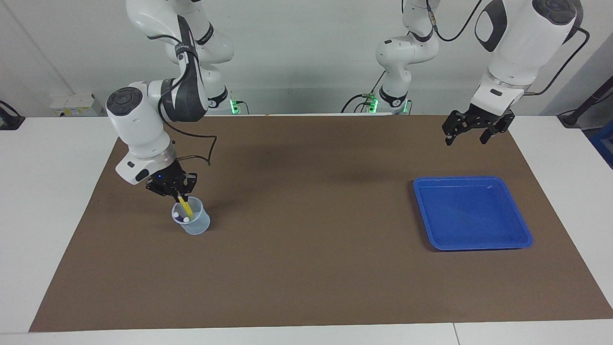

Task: Right arm passes pens to left for tray arrangement
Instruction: 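Lift the yellow pen out of the cup with the right gripper, then carry the pen toward the tray while the left gripper reaches to meet it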

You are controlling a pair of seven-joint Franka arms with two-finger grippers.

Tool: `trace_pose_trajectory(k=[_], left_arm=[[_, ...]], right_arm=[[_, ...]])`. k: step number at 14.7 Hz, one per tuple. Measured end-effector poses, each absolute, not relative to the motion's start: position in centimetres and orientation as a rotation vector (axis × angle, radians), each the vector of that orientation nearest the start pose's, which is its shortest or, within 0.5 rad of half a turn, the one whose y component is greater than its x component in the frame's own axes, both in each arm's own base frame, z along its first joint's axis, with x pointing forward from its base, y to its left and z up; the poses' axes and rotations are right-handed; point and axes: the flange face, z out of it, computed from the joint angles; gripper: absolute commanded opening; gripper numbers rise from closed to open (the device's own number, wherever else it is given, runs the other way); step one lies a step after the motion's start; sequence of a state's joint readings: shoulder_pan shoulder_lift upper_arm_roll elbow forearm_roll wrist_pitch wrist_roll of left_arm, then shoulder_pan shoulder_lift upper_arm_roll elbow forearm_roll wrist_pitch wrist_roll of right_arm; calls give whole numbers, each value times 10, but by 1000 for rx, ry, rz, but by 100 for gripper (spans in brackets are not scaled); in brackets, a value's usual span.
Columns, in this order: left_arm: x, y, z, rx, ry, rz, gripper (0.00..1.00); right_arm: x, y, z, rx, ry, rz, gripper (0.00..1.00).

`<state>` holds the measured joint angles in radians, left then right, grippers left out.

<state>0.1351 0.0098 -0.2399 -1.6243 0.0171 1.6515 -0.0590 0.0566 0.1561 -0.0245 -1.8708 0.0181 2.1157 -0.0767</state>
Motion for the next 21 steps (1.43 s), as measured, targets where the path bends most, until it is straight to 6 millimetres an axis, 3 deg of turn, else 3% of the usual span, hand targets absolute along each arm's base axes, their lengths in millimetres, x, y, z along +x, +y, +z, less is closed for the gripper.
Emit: trace_pose_trajectory(k=[9,12,16,18,21], left_arm=[[561,-56,601,-3127,68,-30,100],[562,-40,601,-3127,26,-27,100],[563,-20,600,-3127,-27,-24,100],[563,-10,599,-3126,-56,-19,91],[562,-2,597,-3139,-166,8,93]], right_arm=[[604,36,516,-3092,-139,-179,0],[600,50,544,-3022,-120,-181,0],[593,100,570,-2923,-61,-186,0],[593,122,578,-2813,-35,-208,0],[594,149,585,-2711,14,-249,0]])
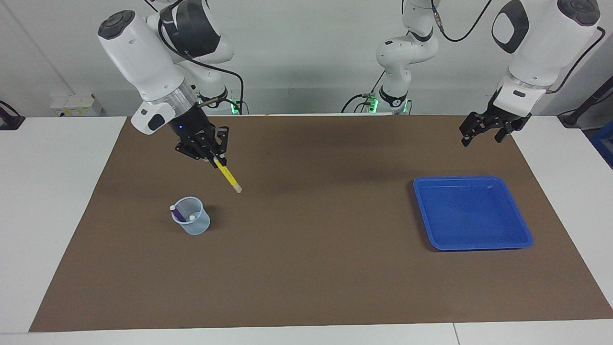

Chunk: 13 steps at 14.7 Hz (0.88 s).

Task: Right arm passes pens to left for tray arrangement
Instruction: 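Carry the pen toward the tray while the left gripper reaches to meet it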

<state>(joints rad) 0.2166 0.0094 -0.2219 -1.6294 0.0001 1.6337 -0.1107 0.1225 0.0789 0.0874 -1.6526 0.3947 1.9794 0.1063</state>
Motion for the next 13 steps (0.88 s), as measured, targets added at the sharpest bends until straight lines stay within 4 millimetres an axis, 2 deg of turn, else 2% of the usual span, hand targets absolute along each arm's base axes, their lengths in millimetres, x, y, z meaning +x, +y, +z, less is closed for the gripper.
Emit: trace_pose_trajectory(k=[4,7,10,13], left_arm=[[558,-22,594,-3184,-574,86,92],[551,-34,587,-3213,-826,172,91],[545,-38,583,-3208,-1060,259,91],[538,-49,580,-3156,-1358,388,89]], right_arm=[[583,212,588,-2588,101,-227,0],[573,278,587,-2478,293,-245,0],[561,342,569,-2409,379,-265,0],[556,370,559,-2378,456,-220,0]])
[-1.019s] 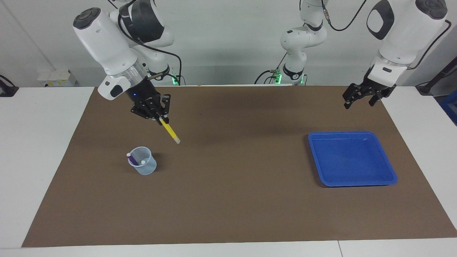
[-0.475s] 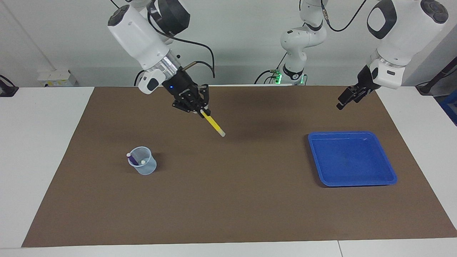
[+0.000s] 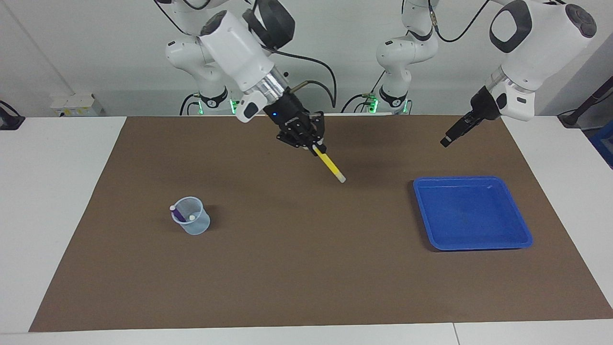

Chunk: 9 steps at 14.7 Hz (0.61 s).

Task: Right arm passes pens to left for tray arrangement
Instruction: 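Carry the pen toward the tray while the left gripper reaches to meet it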

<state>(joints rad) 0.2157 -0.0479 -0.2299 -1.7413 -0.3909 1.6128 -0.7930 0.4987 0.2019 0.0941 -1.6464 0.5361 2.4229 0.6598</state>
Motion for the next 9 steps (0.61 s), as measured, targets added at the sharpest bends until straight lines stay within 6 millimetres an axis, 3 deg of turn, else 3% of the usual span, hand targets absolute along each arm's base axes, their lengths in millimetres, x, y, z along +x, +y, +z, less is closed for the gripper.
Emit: trace_pose_trajectory(k=[4,9], left_arm=[[534,-60,579,-3040,-1699,537,88],[540,-67,570,-3038,-1978,717,88]], right_arm=[[561,380,577,-2301,633,-147,0],[562,392,592,-2309,691,-19,0]])
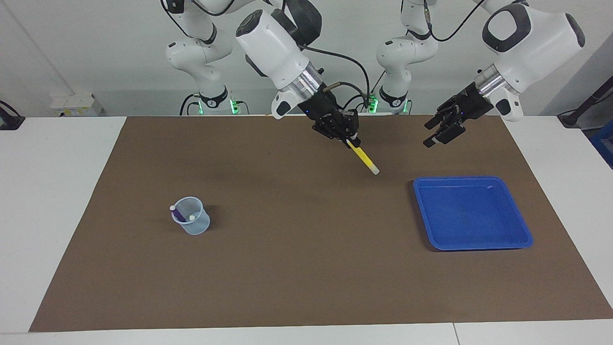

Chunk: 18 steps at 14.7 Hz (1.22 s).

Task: Right arm passes pens to left for tray arrangement
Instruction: 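Carry the pen toward the tray while the left gripper reaches to meet it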

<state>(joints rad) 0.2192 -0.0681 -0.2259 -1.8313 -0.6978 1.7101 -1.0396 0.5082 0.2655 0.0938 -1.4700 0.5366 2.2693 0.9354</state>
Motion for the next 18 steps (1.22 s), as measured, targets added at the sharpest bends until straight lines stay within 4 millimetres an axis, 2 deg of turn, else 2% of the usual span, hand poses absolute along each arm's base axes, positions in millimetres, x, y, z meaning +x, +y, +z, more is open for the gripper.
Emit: trace_pose_trajectory(k=[7,11,15,18], left_arm=[[543,-81,578,1821,1557,-681,87],[548,-94,578,1772,1603,-643,84],[546,-134,562,1773,1607,-600,83],[545,-138,554,1765,1622,-592,81]], right_arm=[[561,411,589,-2285,758,37,0],[561,412,589,-2294,757,55,0],[560,412,589,-2302,754,66,0],[560,412,590,-2301,752,66,0]])
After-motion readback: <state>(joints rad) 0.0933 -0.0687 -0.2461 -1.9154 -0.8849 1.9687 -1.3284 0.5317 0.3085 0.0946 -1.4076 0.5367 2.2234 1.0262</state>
